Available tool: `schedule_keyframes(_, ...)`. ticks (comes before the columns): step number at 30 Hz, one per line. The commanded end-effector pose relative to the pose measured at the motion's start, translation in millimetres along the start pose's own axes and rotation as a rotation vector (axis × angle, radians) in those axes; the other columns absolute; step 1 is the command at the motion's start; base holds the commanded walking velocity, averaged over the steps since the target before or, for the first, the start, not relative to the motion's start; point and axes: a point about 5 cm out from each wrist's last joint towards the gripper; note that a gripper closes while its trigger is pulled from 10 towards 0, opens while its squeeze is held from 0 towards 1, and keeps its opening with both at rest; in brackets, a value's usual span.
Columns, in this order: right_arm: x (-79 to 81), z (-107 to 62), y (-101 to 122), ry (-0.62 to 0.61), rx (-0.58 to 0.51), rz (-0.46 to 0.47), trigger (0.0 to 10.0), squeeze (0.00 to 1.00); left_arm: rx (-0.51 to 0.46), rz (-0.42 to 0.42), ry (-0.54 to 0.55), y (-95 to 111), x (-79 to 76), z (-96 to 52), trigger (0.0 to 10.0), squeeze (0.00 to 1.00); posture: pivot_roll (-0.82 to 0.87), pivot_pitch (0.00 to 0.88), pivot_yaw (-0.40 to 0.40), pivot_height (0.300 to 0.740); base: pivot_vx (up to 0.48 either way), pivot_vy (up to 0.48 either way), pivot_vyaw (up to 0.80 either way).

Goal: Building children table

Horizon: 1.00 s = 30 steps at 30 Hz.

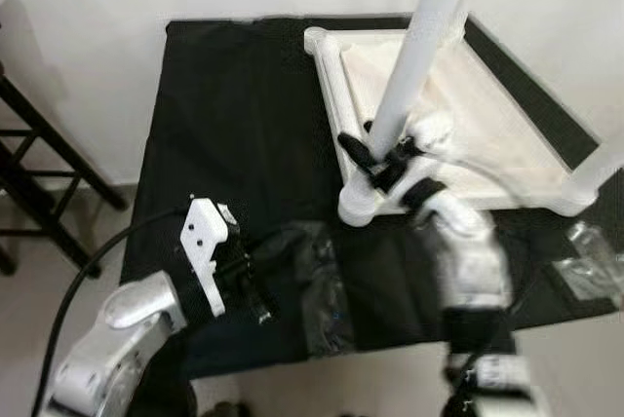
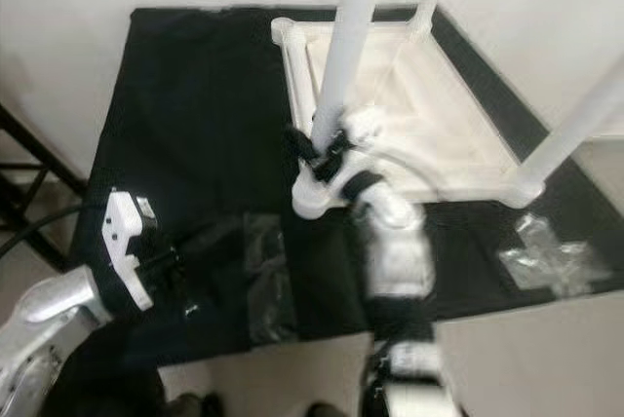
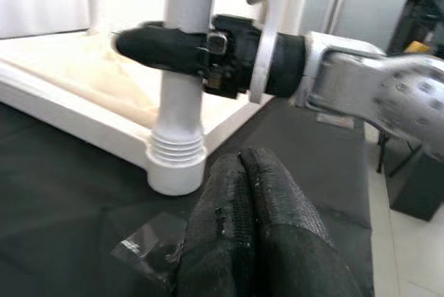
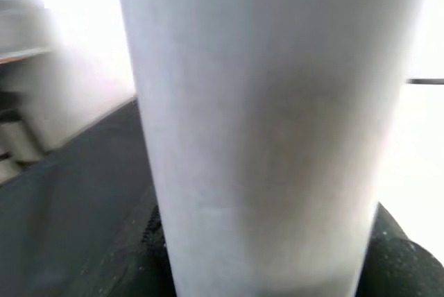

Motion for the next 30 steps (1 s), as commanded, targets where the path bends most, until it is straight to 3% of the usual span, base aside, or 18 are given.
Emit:
schedule_keyframes(1,3.0,-16.3,-46,-0.029,0.213,0.031,0.0,0.0,0.024,-0.01,-0.018,-3,-0.7,-0.2,10.0,0.0,0.0,0.188,-0.004,0.74,0.0,0.0,0.0)
schedule_keyframes(8,2.6,-8.6,-42,-0.008,0.21,-0.026,0.0,0.0,0.021,-0.002,-0.021,-3,1.1,1.7,10.0,0.0,0.0,0.185,-0.011,0.74,0.0,0.0,0.0)
schedule_keyframes(9,-0.5,-6.5,-40,-0.033,0.214,-0.049,1.3,0.0,0.017,0.001,-0.015,-2,2.2,2.4,10.0,0.0,0.0,0.185,-0.014,0.74,0.0,0.0,0.0)
schedule_keyframes(10,-0.5,-6.5,-40,-0.033,0.214,-0.049,1.3,0.0,0.017,0.001,-0.015,-2,2.2,2.4,10.0,0.0,0.0,0.185,-0.014,0.74,0.0,0.0,0.0)
schedule_keyframes(11,-6.2,-2.5,-35,-0.015,0.204,-0.047,10.0,1.0,0.012,0.001,-0.01,-2,1.6,2.9,10.0,0.0,0.01,0.184,-0.012,0.74,0.0,0.0,0.0)
schedule_keyframes(13,-8.0,0.0,-30,0.008,0.196,-0.048,10.0,1.0,0.009,-0.001,-0.006,-2,0.9,3.3,10.0,0.0,0.01,0.183,-0.012,0.74,0.0,0.0,0.0)
schedule_keyframes(14,-7.2,6.4,-15,0.174,0.14,0.027,10.0,1.0,0.014,0.006,-0.006,-3,-0.1,4.3,10.0,0.0,0.02,0.181,-0.012,0.74,0.0,0.0,0.0)
schedule_keyframes(16,-7.2,6.4,-15,0.174,0.14,0.027,10.0,1.0,0.014,0.006,-0.006,-3,-0.1,4.3,10.0,0.0,0.02,0.181,-0.012,0.74,0.0,0.0,0.0)
schedule_keyframes(17,-6.9,7.7,-8,0.253,0.116,0.045,10.0,1.0,0.015,0.008,-0.006,-3,0.4,4.7,10.0,0.0,0.02,0.181,-0.012,0.74,0.0,0.0,0.0)
schedule_keyframes(18,-9.4,8.0,0,0.359,0.086,0.009,10.0,0.0,0.015,0.01,-0.006,-3,0.9,5.3,10.0,0.0,0.02,0.178,-0.014,0.74,0.0,0.0,0.0)
schedule_keyframes(20,-12.5,7.0,8,0.459,0.07,-0.051,10.0,0.0,0.013,0.01,-0.006,-2,1.4,5.8,10.0,0.0,0.02,0.178,-0.014,0.74,0.0,0.0,0.0)
schedule_keyframes(22,-13.1,6.8,9,0.473,0.068,-0.062,10.0,0.0,0.012,0.01,-0.006,-2,1.4,5.9,10.0,0.0,0.02,0.178,-0.014,0.74,0.0,0.0,0.0)
schedule_keyframes(23,-25.5,12.7,22,0.572,0.072,-0.088,10.0,0.0,0.011,0.012,-0.006,-2,1.9,5.9,10.0,0.0,0.03,0.173,-0.013,0.74,0.0,0.0,0.0)
schedule_keyframes(26,-29.4,14.3,26,0.6,0.074,-0.095,10.0,0.0,0.01,0.012,-0.005,-2,2.1,6.0,10.0,0.0,0.03,0.173,-0.013,0.74,0.0,0.0,0.0)
schedule_keyframes(30,-39.0,22.3,39,0.739,0.078,-0.115,10.0,0.0,0.011,0.019,0.001,-1,1.8,4.4,10.0,0.0,0.06,0.167,-0.021,0.74,0.0,0.0,0.0)
Point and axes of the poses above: a point about 5 cm out from each wrist's last joint towards the gripper, its own z axis pointing out of the wrist towards the gripper, its own y axis along the axis of the wrist's last joint, x = y × z
